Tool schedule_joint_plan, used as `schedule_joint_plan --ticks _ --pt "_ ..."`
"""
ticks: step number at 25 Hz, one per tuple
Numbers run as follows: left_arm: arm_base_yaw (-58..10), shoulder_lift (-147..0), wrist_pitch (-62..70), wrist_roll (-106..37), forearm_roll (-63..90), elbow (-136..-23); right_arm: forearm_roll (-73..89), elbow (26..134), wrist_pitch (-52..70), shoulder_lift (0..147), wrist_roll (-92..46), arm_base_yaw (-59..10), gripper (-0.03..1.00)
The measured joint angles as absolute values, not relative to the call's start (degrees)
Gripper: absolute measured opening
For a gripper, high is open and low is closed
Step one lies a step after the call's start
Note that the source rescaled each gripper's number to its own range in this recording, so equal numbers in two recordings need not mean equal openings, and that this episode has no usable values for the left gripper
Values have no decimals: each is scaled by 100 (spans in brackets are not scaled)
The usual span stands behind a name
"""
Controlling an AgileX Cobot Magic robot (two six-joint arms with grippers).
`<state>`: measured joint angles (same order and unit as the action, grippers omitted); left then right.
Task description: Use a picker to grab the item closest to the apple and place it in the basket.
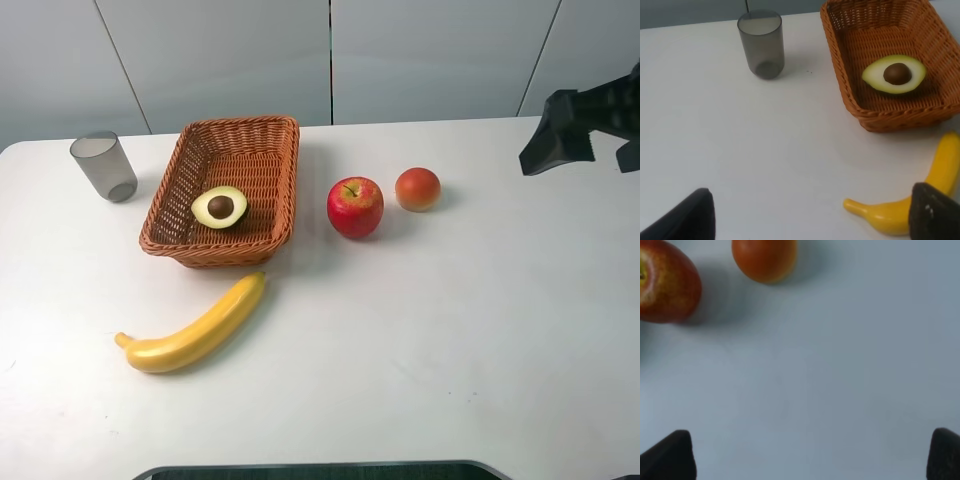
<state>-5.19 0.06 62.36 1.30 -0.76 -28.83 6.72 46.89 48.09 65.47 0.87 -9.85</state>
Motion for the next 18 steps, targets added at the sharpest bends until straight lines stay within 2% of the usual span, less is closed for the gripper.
schedule_joint_plan --ticks 8,18 --pt "-519 6 6236 130 -76 -2883 537 4139 5014 4733 96 -985 100" --pt "-519 6 6236 130 -76 -2883 159 4015 6025 2307 223 -985 100"
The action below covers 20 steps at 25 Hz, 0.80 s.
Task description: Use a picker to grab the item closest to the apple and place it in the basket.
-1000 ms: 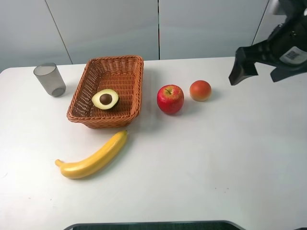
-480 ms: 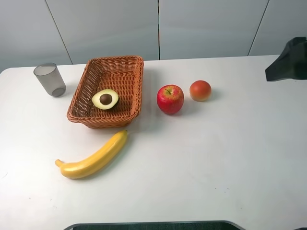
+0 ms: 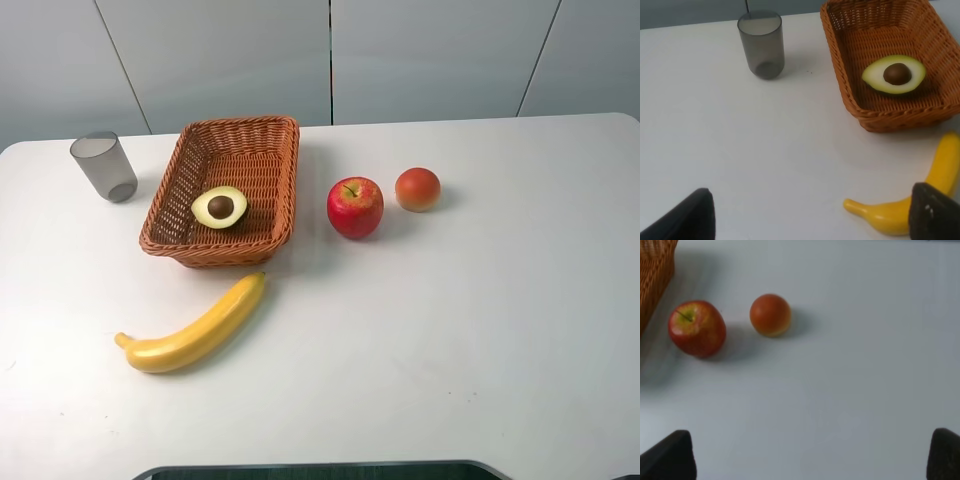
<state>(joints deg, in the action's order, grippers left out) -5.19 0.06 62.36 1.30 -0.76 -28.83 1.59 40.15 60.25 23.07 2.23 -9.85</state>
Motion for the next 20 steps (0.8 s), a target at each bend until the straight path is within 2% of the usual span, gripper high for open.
schedule_joint_plan --ticks 14,20 --pt "-519 6 6236 130 -76 -2883 82 3142 6371 117 327 -1085 100" --pt "-519 6 6236 130 -76 -2883 50 2972 6366 25 215 -1085 100"
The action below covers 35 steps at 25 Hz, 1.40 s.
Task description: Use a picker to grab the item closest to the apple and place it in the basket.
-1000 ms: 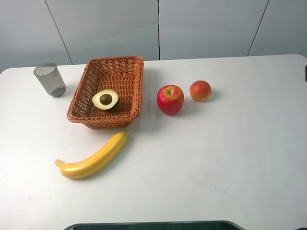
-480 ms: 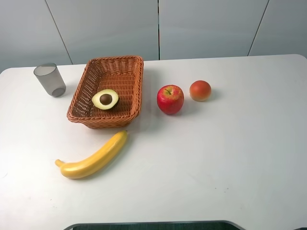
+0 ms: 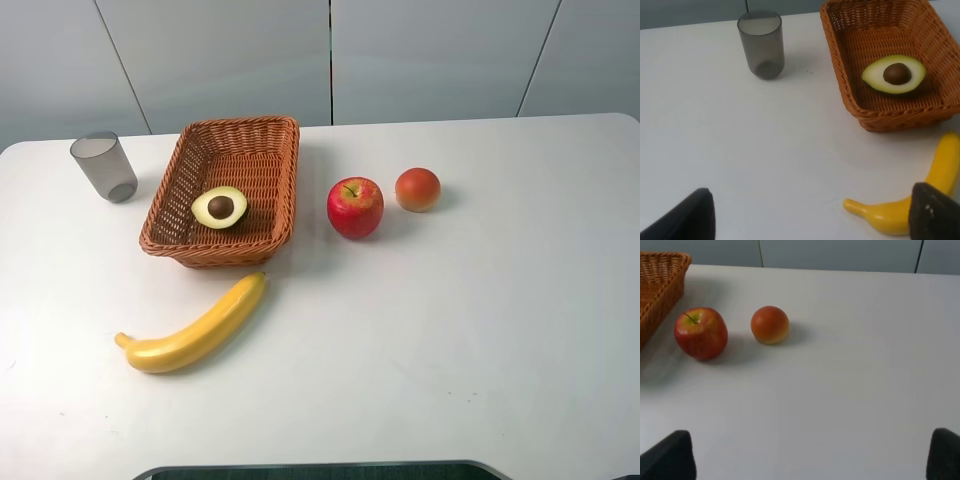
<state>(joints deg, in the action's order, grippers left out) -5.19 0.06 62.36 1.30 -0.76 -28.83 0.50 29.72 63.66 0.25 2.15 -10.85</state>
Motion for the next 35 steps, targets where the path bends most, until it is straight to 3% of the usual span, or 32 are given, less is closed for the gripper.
schedule_joint_plan --ticks 17,25,35 --pt "-519 6 6236 130 -76 -2883 50 2936 6291 -2 152 -1085 100" --pt "-519 6 6236 130 -76 -2883 62 2936 6288 -2 99 -475 100" --pt "-519 6 6236 130 -76 -2883 62 2936 6288 -2 83 -450 100"
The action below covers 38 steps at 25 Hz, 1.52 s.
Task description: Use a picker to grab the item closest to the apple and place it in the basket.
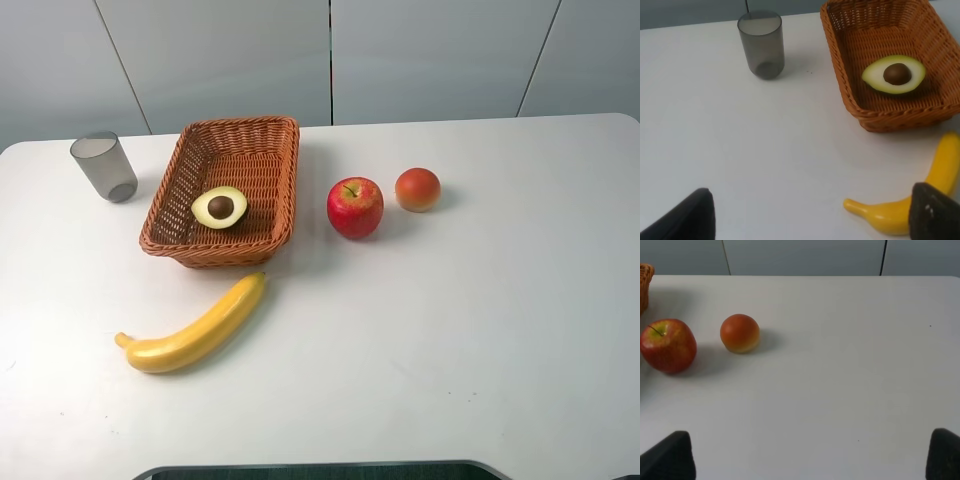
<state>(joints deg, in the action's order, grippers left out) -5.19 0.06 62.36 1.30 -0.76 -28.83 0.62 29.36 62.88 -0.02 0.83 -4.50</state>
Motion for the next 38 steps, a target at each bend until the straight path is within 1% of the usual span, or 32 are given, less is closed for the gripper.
schedule_joint_plan --ticks 38 --pt "-519 6 6236 115 -76 -2883 62 2936 6288 -2 72 -450 100"
